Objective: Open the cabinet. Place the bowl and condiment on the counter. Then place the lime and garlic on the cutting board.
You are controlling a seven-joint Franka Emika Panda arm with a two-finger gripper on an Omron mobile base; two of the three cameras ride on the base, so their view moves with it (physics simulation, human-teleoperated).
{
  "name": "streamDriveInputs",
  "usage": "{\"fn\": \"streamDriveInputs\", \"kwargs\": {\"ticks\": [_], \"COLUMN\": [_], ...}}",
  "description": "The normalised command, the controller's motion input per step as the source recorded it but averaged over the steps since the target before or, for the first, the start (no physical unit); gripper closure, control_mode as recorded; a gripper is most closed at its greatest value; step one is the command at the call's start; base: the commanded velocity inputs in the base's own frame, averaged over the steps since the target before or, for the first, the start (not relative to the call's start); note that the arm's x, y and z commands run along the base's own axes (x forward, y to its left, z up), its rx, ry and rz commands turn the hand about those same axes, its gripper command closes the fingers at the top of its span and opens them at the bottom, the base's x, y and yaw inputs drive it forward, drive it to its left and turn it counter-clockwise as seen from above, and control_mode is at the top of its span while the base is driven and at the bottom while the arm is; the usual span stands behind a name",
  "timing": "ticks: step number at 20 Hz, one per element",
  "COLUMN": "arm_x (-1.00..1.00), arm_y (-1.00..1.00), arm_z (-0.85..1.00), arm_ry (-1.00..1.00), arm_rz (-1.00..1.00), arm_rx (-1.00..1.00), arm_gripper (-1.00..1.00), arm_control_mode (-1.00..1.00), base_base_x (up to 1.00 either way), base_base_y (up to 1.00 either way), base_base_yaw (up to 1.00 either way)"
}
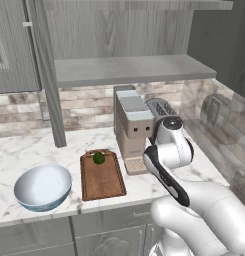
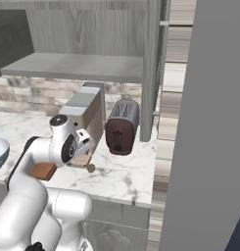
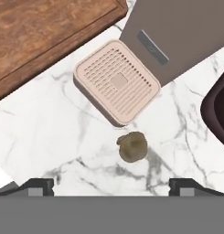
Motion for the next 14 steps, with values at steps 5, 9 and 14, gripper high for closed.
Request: {"fn": "streamDriveInputs", "kwargs": {"ticks": [5,9,14], "arm_x": [0.2,0.04,0.0], "arm_y": [0.0,0.0,-0.02], "arm_z": [-0.04,-0.05,-0.14], "arm_ry": [0.0,0.0,0.0], "arm_rz": [-0.01,-0.03,-0.02], "arm_rx": [0.0,0.0,0.0], "arm_gripper": [-1.0,-1.0,-1.0], "arm_control_mode": [-1.0,-1.0,-1.0], "base_base_x": [0.0,0.0,0.0], "base_base_y": [0.0,0.0,0.0], "base_base_yaw": [0.0,0.0,0.0]}}
